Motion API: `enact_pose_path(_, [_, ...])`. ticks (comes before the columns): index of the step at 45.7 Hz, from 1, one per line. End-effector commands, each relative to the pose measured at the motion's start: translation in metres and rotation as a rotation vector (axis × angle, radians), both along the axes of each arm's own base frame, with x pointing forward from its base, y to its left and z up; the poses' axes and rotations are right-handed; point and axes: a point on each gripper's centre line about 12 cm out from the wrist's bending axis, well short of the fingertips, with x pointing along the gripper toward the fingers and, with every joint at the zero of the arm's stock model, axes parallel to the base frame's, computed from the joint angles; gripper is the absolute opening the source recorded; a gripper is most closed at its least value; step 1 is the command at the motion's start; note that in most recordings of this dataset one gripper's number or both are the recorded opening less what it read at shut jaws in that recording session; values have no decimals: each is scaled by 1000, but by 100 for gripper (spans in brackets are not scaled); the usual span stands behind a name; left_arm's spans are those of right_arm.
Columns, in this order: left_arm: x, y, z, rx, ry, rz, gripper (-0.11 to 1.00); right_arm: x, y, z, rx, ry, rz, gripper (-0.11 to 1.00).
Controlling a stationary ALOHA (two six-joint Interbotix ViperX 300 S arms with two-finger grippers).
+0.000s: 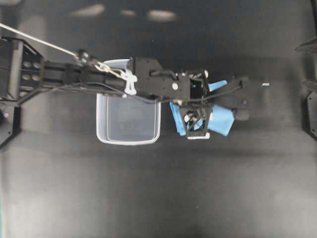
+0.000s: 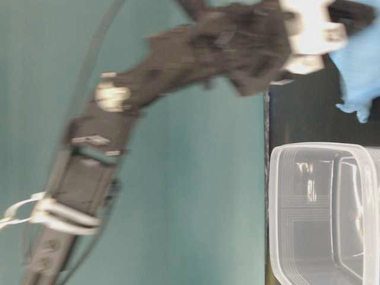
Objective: Place the blue towel into the container with the left arm.
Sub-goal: 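Close the left gripper on the blue towel's near edge, then lift the towel and carry it left over the clear container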
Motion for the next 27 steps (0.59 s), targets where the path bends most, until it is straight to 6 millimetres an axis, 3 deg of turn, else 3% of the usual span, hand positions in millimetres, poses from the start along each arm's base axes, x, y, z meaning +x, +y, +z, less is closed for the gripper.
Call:
enact_pose_path(1, [-5, 3, 67, 14, -88, -7, 6, 0, 0, 6, 3, -17, -1, 72])
enact_pose_path(8, [-29, 8, 114, 30, -89, -21, 6, 0, -2, 6, 4, -17, -12, 72])
enact_pose_path(15, [-67, 7, 157, 31, -64, -18, 6, 0, -2, 6, 4, -20, -12, 72])
enact_pose_path(22, [-104, 12, 173, 31, -50, -7, 6, 0, -2, 5, 4, -14, -12, 72])
enact_pose_path(27, [-135, 19, 163, 28, -7, 13, 6, 0, -2, 6, 4, -14, -12, 72])
